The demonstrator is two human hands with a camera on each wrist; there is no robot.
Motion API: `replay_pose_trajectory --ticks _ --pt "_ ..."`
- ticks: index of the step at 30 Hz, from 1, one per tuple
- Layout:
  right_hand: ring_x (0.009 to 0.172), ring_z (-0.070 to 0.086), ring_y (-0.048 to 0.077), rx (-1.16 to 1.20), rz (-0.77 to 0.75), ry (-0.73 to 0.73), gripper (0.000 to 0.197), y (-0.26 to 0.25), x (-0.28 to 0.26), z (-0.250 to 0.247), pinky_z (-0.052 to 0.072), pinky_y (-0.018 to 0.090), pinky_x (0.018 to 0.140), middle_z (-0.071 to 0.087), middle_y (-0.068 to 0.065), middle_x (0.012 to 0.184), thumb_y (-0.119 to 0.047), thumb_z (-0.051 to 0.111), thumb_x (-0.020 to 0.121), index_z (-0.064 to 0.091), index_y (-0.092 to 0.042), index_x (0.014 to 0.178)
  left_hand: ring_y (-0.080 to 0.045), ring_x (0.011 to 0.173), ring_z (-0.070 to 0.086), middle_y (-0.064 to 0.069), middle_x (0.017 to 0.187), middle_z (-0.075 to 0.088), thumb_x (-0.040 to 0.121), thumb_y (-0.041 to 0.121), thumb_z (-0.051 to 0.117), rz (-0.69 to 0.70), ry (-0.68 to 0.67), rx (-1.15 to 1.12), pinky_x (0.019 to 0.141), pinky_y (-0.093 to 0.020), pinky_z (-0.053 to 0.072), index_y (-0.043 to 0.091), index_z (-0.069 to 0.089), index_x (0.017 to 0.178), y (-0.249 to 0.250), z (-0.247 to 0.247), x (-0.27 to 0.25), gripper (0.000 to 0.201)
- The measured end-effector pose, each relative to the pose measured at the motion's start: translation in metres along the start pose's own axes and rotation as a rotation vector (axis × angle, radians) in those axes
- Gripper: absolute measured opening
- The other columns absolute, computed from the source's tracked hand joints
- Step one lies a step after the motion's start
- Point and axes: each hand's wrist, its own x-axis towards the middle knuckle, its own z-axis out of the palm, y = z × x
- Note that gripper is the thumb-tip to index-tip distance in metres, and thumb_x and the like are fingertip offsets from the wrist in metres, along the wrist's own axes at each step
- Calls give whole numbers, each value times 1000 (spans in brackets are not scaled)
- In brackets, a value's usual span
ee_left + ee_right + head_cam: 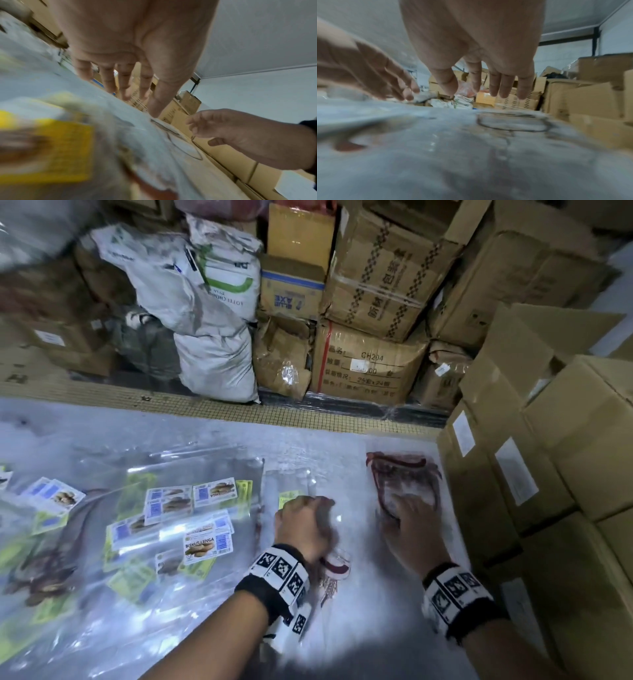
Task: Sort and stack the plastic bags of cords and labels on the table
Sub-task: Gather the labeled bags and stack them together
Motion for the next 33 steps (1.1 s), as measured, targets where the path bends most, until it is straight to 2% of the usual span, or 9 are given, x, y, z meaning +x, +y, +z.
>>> replay_pose_trajectory --ticks 4,8,12,16,20,24,26,29,33 --pt "89 67 33 288 -178 -19 43 -90 -22 31 54 39 81 69 8 95 -32 48 72 71 -10 102 -25 139 24 -1 147 32 87 37 54 -334 138 157 114 -53 15 43 43 135 -74 -23 -32 49" --pt "105 63 32 430 -243 -190 43 -172 -31 59 43 28 99 67 12 110 -20 54 75 70 -6 113 -34 147 1 -13 159 6 93 40 38 -611 197 105 116 -60 7 39 25 144 -135 -45 -56 53" --pt "124 51 31 347 -66 -310 50 -234 -21 75 39 34 105 56 15 129 -25 62 88 54 -3 132 -35 141 14 -9 156 11 74 41 62 -560 110 111 112 -56 20 40 20 143 -169 -63 -72 81" --pt "121 50 33 94 85 -332 75 -262 -12 94 38 36 100 53 16 130 -48 69 81 40 -7 137 -34 124 33 -7 142 30 67 48 68 -510 100 72 101 -50 32 35 31 135 -185 -75 -73 79" --pt "118 53 36 128 207 -350 82 -271 -11 98 44 39 99 56 19 126 -41 78 75 40 -3 137 -34 125 40 -9 138 41 72 43 74 -537 118 -100 102 -48 34 29 27 144 -198 -82 -67 88" --pt "104 64 32 363 305 -282 36 -273 -14 104 53 43 88 67 8 115 -27 71 83 54 -18 113 -32 108 58 -8 114 62 77 27 73 -509 92 -359 96 -44 47 15 50 121 -220 -96 -58 51" --pt "104 64 29 477 339 -284 41 -272 -16 105 52 42 90 66 5 117 -23 76 80 55 -21 115 -30 101 61 -2 102 62 81 20 67 -434 65 -381 90 -36 49 18 59 102 -228 -104 -58 23" --pt "80 63 23 753 415 -250 47 -275 -23 97 52 36 71 66 2 94 -9 89 65 56 -21 96 -26 89 60 -2 93 60 85 9 59 -323 128 -476 75 -28 42 23 57 90 -235 -112 -60 15" --pt "53 55 16 1191 565 -223 25 -283 -34 82 42 23 49 61 6 66 6 72 80 60 -9 96 -17 74 54 3 80 56 92 5 56 -249 129 -572 57 -16 36 16 50 92 -244 -121 -66 12"
